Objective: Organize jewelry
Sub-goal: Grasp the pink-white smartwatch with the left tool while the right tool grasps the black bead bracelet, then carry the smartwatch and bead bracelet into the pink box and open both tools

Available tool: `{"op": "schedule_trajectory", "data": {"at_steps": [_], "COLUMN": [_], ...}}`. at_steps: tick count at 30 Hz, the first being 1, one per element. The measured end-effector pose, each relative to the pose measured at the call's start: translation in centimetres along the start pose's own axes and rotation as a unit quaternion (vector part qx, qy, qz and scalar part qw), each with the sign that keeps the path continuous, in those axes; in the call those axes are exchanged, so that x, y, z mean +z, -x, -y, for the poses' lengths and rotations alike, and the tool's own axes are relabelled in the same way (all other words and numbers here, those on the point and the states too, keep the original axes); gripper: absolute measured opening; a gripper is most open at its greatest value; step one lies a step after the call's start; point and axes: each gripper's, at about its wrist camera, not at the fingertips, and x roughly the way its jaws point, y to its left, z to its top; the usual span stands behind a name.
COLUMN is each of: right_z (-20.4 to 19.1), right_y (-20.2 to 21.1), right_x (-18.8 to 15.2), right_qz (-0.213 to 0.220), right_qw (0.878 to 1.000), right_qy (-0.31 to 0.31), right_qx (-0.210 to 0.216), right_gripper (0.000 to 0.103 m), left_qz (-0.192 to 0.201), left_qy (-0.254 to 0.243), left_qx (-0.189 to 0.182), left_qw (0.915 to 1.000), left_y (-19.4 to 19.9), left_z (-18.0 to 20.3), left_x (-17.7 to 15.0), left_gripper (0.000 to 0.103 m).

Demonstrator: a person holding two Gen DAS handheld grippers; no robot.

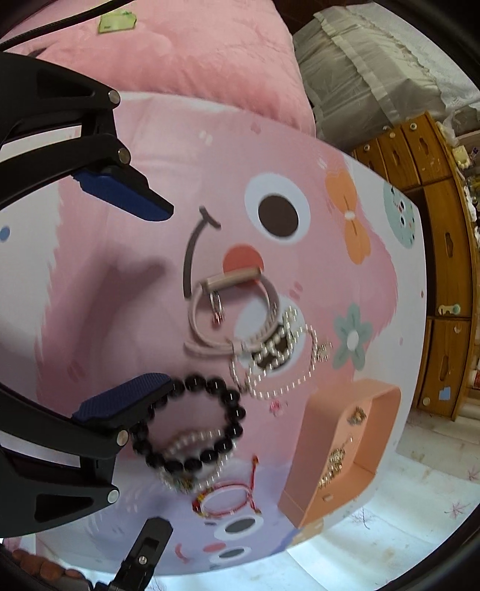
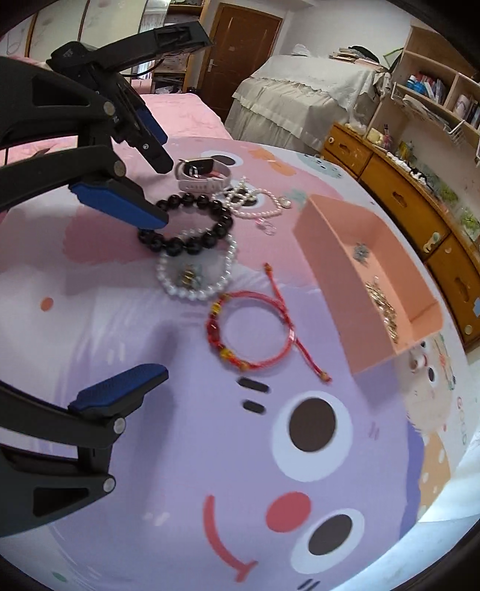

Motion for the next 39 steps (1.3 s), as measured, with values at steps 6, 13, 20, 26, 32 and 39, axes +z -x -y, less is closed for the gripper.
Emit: {"op": "schedule_trajectory", "data": {"at_steps": [6, 13, 20, 26, 32, 39], "right_z": [-2.8, -5.4, -6.7, -6.8, -7.7, -8.0], "right_y": [-1.1, -2.6, -3.9, -4.9, -5.3, -5.9], "right_x": [-0.4, -0.8, -0.4, 0.3, 0.7, 1.4], "right_qz": [-0.009, -0.017, -0.011, -0.008, 0.003, 0.011], "right_qw": [1.000, 0.999, 0.998, 0.996, 0.993, 0.991], "right_qy": [0.023, 0.047, 0.036, 0.018, 0.031, 0.050], "right_qx": [0.011, 0.009, -0.045, -0.085, -0.115, -0.124], "right_gripper": [0.072, 0.052, 0.039, 0.028, 0.025, 0.015], "left_qz": [0.015, 0.031, 0.030, 0.009, -0.005, -0.008], "left_qy": [0.011, 0.011, 0.029, 0.023, 0.011, 0.025], "left_qx": [-0.006, -0.024, -0.064, -0.095, -0.114, -0.125], "left_qw": [0.9998, 0.9992, 0.9971, 0.9952, 0.9934, 0.9918], "left_y": [-0.3, -0.8, -2.4, -4.0, -4.8, -5.1], "left_z": [-1.2, -2.3, -3.8, -4.0, -3.6, -3.9], "left_x": [0.1, 1.1, 3.5, 4.6, 4.5, 4.4], "left_gripper": [0.083, 0.083, 0.081, 0.042, 0.011, 0.007]}}
